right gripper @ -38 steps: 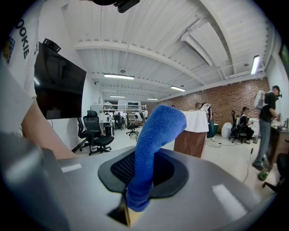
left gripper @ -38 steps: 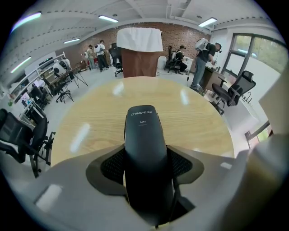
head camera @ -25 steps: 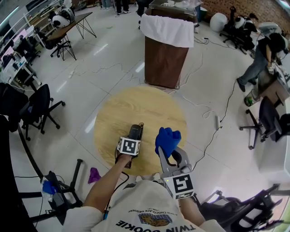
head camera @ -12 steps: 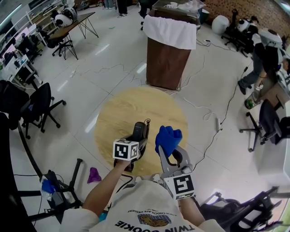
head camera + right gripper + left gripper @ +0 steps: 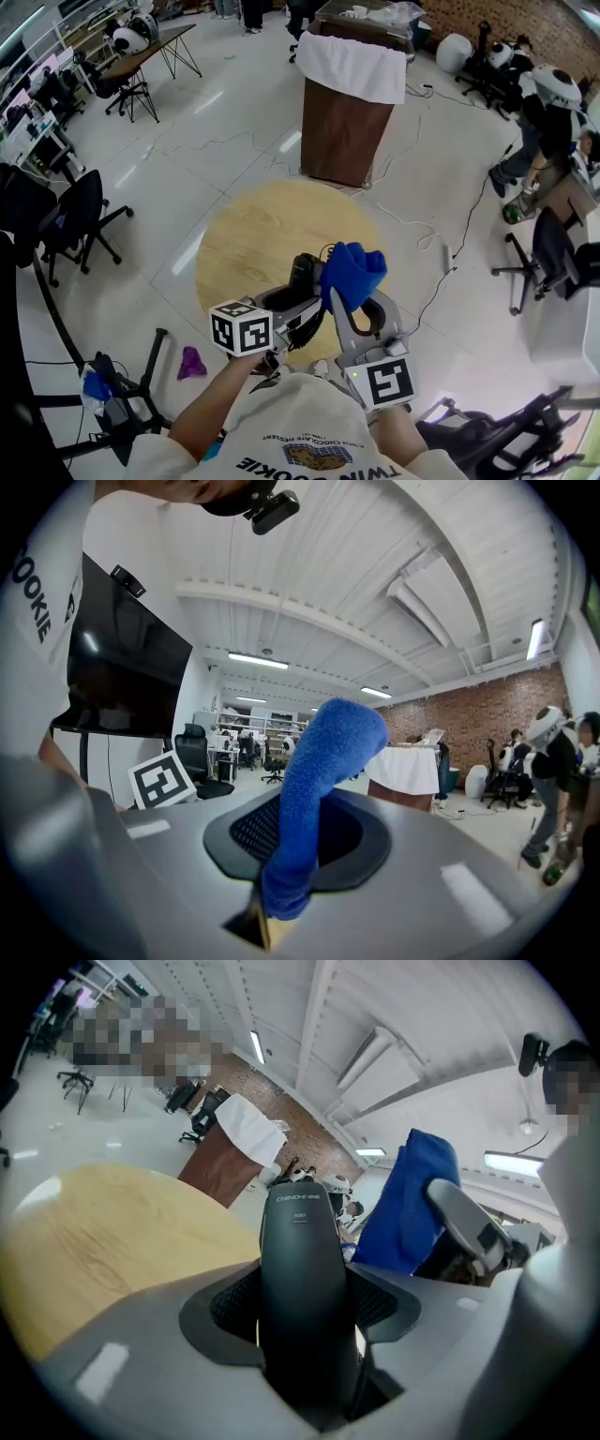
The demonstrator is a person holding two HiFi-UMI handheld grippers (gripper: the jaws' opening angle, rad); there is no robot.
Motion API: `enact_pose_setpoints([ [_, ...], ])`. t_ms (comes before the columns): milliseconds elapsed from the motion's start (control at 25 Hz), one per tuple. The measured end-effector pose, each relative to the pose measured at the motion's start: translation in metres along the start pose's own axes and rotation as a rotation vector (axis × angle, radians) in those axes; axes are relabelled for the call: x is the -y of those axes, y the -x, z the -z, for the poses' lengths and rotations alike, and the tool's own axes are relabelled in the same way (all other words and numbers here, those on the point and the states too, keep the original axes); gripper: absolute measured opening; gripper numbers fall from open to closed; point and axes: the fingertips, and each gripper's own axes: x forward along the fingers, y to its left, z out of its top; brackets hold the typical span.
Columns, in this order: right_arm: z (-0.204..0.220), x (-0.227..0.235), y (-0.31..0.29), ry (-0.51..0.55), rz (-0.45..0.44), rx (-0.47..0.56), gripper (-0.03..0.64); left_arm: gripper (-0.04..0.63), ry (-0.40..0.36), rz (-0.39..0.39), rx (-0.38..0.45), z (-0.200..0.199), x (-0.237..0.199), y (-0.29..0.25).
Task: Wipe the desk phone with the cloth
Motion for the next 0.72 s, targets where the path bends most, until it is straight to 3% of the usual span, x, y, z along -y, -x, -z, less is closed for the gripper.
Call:
enact_pose_setpoints([
  [240,-0.041,0.007,-0.012,0.044,-0.009,0.094,0.062,0.256,0.071,0.115,0.041,-0.013,0.026,0.010],
  [720,-0.061,-0.002,-0.036,0.085,-0.040,0.142,0.062,0.256,0.114,0.190,0.100,-0.025,0.040,0.021],
])
